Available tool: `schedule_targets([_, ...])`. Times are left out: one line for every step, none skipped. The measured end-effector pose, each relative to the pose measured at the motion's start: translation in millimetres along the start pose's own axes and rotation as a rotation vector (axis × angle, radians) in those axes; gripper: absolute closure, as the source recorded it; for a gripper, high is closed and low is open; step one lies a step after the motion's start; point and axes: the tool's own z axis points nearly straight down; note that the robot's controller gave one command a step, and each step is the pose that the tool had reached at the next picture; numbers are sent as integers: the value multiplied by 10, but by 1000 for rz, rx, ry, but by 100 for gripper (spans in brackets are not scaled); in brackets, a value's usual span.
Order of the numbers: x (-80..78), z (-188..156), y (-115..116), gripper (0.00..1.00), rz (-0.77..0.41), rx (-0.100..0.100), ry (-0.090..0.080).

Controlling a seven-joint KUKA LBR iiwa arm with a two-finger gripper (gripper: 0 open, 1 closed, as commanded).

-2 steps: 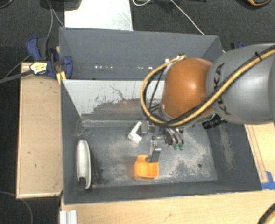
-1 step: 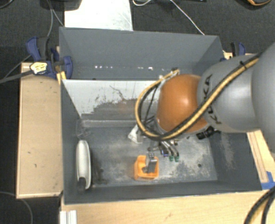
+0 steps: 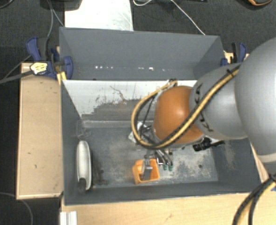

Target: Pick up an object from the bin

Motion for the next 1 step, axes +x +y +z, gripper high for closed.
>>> schedule_targets([128, 51, -136, 100, -260, 1, 4])
